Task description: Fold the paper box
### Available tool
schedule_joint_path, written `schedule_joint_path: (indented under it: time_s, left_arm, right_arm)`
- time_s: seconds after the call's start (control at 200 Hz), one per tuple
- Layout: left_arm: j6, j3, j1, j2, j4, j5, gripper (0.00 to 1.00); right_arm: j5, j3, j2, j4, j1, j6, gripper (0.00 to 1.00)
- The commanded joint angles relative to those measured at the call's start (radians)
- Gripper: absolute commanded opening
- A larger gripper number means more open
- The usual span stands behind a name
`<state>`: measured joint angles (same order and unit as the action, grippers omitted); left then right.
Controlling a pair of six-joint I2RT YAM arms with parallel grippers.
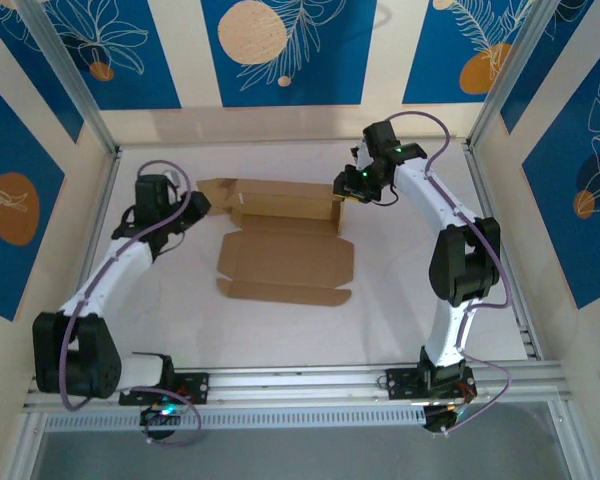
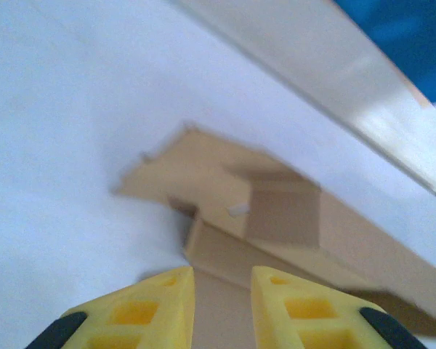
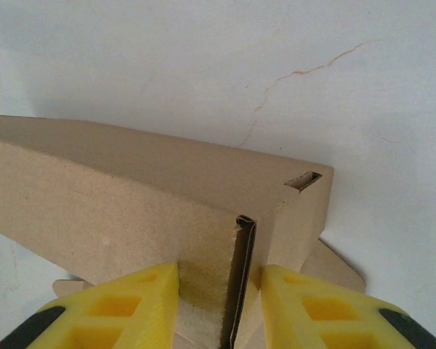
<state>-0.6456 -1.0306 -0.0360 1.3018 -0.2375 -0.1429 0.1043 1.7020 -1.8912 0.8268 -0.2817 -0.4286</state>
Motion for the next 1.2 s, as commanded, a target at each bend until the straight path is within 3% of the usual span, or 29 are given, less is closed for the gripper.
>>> schedule_joint_path:
  time_s: [0.0, 0.165, 0.33, 0.42, 0.72, 0.975, 1.195]
  left_arm:
    - [0.071, -0.083, 0.074, 0.065, -0.091, 0.157, 0.29]
    - [0.016, -0.188, 0.138, 0.263, 0.002, 0.129, 0.32]
    - [0.009, -0.354, 0.138, 0.545, 0.004, -0.065, 0.34]
    - [0.028, -0.380, 0.118, 0.627, 0.020, -0.172, 0.33]
    - [0.121, -0.249, 0.034, 0.539, 0.152, -0.411, 0.35]
    - [0.171, -0.207, -0.055, 0.465, 0.102, -0.431, 0.37]
    - [0.214, -0.172, -0.057, 0.423, 0.142, -0.468, 0.36]
  right_arm:
    - [-0.044, 0.000, -0.040, 0.084, -0.010, 0.042, 0.36]
    - [-0.027, -0.013, -0.039, 0.076, -0.014, 0.045, 0.36]
    - [-0.019, 0.000, -0.054, 0.083, -0.017, 0.044, 0.36]
    - [-0.015, 0.015, -0.063, 0.089, -0.014, 0.045, 0.36]
    - [0.021, 0.095, -0.108, 0.116, 0.009, 0.030, 0.36]
    - [0.058, 0.150, -0.155, 0.130, 0.011, 0.021, 0.36]
    - [0.053, 0.160, -0.167, 0.150, 0.018, 0.049, 0.37]
